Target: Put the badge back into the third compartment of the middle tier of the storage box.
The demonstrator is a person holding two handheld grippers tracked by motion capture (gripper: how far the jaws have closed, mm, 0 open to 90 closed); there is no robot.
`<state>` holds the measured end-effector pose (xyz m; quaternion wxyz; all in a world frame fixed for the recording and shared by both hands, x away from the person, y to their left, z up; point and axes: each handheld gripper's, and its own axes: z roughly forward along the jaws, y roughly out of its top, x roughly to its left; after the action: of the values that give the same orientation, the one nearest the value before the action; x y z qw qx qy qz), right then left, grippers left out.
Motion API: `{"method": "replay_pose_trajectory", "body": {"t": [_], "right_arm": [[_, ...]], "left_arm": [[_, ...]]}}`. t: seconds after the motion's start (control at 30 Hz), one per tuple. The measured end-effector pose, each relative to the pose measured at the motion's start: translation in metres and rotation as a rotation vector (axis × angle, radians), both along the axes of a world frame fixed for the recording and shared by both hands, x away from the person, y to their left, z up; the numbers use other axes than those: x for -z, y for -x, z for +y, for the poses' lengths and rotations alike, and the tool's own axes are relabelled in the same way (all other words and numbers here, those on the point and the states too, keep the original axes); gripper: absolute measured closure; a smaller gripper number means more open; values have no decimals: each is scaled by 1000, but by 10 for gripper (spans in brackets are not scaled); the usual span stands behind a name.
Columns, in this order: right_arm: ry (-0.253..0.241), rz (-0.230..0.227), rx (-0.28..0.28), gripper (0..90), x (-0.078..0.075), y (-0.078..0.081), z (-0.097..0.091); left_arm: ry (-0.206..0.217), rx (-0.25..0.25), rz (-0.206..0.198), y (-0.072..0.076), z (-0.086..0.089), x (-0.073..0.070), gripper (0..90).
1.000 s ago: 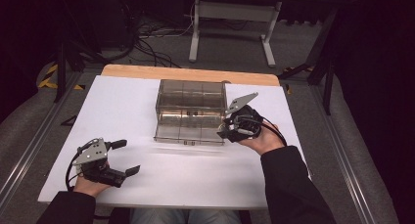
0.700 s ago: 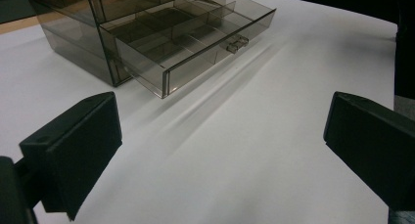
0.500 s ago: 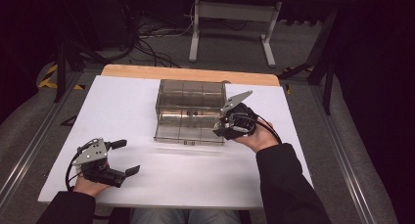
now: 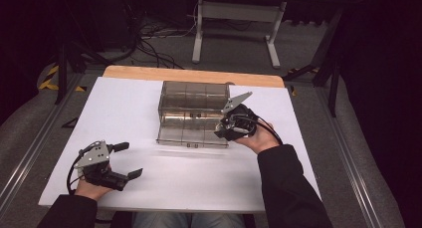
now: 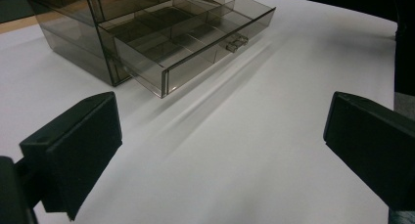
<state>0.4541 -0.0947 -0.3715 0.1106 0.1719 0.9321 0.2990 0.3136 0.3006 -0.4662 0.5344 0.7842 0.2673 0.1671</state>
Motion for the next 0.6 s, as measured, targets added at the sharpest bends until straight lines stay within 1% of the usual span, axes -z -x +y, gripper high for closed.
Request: {"method": "replay_pose_trajectory", "body": {"t": [0.3,0.6], "right_arm": [[14,5,-11,477,8,-5,6],[18,12,-19,477,13,-8,11]], "left_arm": [[-1,1,-2,0,0,0,15],[0,4,-1,0,0,0,16]]}}
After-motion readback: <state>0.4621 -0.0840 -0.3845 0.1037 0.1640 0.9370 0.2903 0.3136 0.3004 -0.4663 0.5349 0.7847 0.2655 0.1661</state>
